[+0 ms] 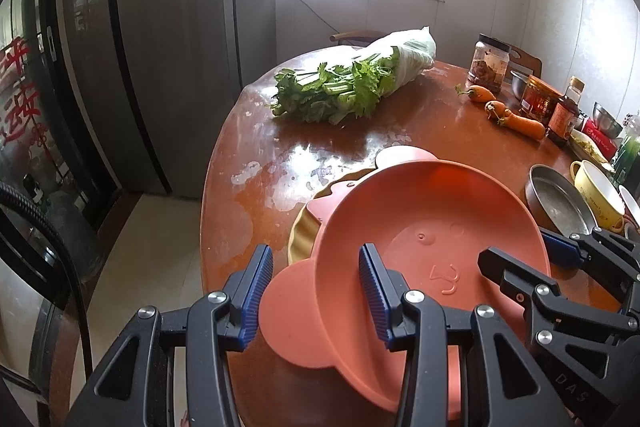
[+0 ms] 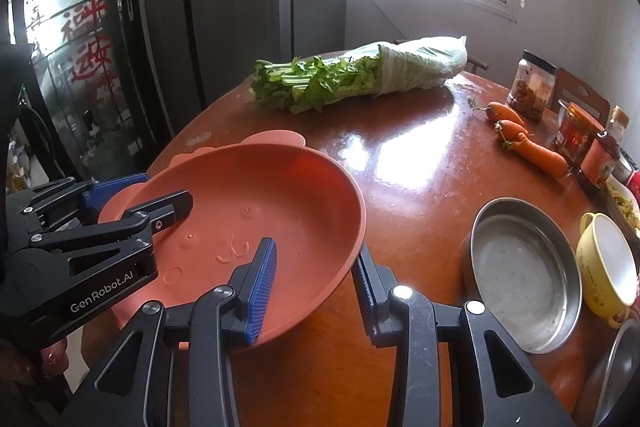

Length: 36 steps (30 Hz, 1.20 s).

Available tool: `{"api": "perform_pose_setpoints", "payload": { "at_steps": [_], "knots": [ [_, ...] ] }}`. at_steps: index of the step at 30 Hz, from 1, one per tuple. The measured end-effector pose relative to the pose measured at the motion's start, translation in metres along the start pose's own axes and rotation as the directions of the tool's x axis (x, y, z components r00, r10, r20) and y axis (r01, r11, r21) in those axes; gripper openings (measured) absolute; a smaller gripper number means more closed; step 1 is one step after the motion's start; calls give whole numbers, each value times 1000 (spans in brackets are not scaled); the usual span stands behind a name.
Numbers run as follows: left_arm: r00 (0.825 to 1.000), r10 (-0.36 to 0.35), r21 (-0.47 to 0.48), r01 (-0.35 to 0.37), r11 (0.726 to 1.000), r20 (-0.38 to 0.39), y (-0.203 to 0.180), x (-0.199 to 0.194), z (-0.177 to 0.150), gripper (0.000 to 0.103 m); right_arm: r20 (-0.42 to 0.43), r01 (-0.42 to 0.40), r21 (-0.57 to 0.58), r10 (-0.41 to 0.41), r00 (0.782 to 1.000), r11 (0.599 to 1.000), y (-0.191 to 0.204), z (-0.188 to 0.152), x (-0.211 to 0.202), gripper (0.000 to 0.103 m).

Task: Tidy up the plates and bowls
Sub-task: 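Carry the pink plate with both grippers over the shell plate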

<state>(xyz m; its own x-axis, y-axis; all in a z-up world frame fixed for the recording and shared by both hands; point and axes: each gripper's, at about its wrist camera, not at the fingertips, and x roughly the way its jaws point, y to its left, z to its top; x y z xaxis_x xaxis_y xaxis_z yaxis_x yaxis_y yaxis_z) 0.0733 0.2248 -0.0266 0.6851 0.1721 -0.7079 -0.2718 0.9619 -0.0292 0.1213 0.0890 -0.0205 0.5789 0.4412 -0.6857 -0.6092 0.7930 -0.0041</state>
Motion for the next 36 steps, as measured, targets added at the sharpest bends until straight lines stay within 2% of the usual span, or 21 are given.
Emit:
{"api": "perform_pose_setpoints", "payload": {
  "at_steps": [23, 29, 36],
  "knots": [
    [999, 37, -25, -37, 999, -6, 8, 0, 1, 45, 9, 5, -18, -5, 1000, 1000, 7, 6, 14, 40],
    [999, 48, -32, -48, 998, -16, 10, 0, 0, 45, 18, 18, -39, -17, 1000, 999, 12, 11, 14, 43],
    [998, 52, -34, -53, 998, -23, 8, 0, -2, 45, 25, -13, -5, 13, 1000, 1000, 3, 12, 8, 46]
  ]
}}
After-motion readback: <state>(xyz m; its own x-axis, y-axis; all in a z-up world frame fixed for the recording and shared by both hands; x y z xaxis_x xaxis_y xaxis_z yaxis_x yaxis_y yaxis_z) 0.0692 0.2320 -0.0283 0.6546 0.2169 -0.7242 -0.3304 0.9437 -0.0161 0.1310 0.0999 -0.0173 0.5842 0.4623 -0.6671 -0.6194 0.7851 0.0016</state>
